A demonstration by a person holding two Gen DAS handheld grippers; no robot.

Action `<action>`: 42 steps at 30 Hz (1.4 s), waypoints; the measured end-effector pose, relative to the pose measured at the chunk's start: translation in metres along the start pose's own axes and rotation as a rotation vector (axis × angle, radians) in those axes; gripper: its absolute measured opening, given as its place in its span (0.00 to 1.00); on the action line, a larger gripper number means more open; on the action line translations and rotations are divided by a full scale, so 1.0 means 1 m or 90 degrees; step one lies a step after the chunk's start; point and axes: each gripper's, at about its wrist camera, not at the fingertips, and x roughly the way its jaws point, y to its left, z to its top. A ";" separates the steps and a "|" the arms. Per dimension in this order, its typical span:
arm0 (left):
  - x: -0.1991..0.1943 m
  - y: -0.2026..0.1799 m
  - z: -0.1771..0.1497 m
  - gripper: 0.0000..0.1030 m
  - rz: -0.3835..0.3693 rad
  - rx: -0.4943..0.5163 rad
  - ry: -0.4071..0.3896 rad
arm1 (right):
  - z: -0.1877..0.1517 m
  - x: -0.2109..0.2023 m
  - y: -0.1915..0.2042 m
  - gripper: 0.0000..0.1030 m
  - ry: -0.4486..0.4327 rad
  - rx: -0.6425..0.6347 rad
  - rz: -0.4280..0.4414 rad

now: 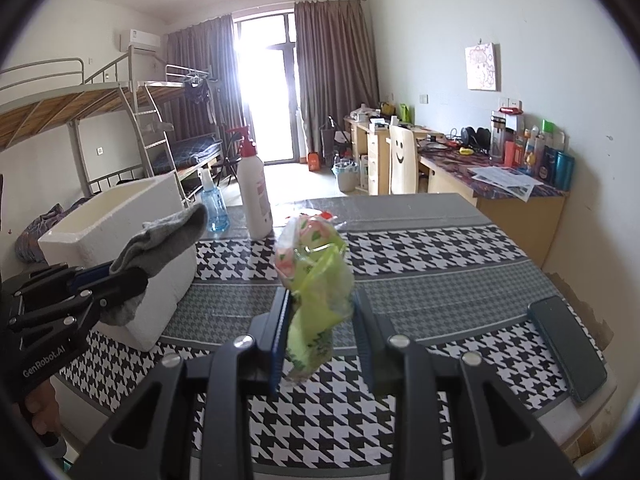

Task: Organize soft objects
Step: 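Lift grey sock with left gripper while right gripper lifts plastic bag, then carry grey sock and plastic bag over the white foam box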

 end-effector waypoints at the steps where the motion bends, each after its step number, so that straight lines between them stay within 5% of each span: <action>1: 0.000 0.000 0.000 0.18 -0.001 0.000 0.000 | 0.000 -0.001 0.001 0.34 -0.003 -0.003 0.000; 42: -0.028 0.017 0.026 0.18 0.049 -0.013 -0.076 | 0.033 0.001 0.024 0.34 -0.050 -0.029 0.051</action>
